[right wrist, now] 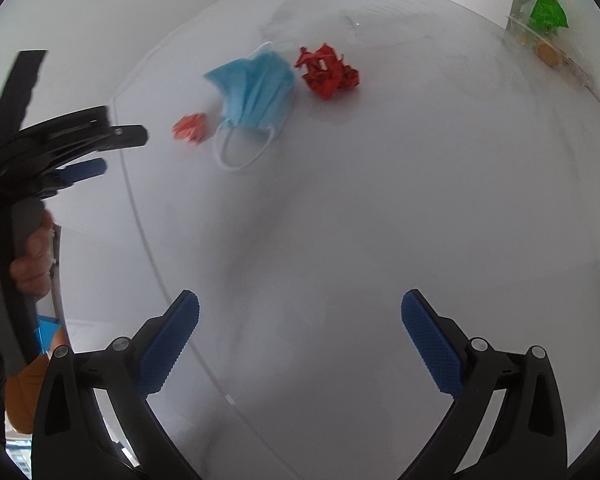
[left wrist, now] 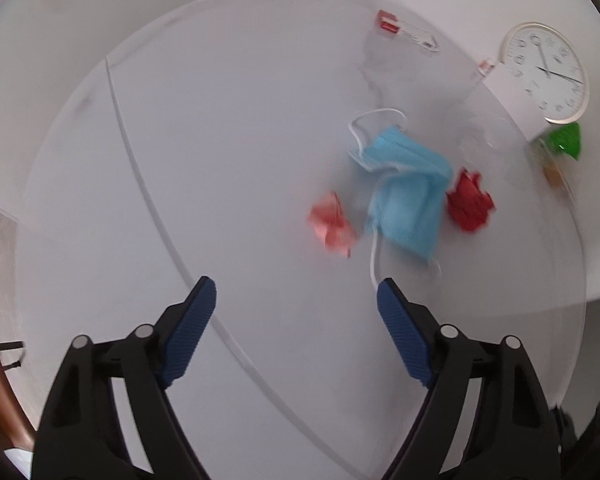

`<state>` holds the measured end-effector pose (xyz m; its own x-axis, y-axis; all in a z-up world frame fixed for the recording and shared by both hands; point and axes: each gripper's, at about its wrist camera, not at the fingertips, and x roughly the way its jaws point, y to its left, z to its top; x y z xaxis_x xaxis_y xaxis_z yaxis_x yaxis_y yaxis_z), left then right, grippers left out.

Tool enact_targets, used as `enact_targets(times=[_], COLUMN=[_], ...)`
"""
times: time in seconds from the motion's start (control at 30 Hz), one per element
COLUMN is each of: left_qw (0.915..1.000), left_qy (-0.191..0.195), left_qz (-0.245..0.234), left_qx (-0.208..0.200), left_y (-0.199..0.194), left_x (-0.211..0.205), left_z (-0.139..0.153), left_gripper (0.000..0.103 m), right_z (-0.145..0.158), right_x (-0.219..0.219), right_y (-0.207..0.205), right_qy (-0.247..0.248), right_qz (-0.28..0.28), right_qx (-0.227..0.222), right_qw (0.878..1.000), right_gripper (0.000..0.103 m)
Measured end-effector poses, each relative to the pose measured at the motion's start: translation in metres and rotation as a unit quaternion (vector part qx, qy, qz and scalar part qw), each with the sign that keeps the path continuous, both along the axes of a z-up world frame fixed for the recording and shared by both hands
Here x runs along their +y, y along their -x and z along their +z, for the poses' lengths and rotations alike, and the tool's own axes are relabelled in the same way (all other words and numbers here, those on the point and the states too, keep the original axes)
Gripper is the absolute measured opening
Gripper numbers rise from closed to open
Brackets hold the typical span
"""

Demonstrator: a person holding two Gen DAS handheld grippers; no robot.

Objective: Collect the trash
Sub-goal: 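Grasp the pink wrapper with the left gripper while the right gripper grasps the blue face mask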

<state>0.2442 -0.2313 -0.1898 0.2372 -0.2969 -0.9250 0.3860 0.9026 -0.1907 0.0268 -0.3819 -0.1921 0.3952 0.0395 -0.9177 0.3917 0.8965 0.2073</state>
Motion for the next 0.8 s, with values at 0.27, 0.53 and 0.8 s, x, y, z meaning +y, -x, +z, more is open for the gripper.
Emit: enact_targets(times=[0.27, 0.53, 0.8], left_qw=[0.9998, 0.9988, 0.9988], left_qy=[-0.009, -0.001, 0.008], left_qz=[-0.010, -0.011, -0.008], left_qx=[0.014, 0.047, 0.048], left_y=[-0.029, -0.044, -0.048], left_x=[-0.036, -0.045, -0.029], left_z=[-0.025, -0.044, -0.042], left_gripper=[0.068, 0.032, 0.026], right_z=[-0.008, -0.010, -0.006], right_x=[-0.023, -0.026, -0.023], right_y=[-0.024, -0.039, -0.070], right_qy=[-0.006, -0.004, -0.011], right_qz=[-0.013, -0.018, -0.010], right_qx=[-0.003, -0.010, -0.035], right_qw=[1.000, 1.000, 0.999], right_gripper=[0.100, 0.100, 0.100])
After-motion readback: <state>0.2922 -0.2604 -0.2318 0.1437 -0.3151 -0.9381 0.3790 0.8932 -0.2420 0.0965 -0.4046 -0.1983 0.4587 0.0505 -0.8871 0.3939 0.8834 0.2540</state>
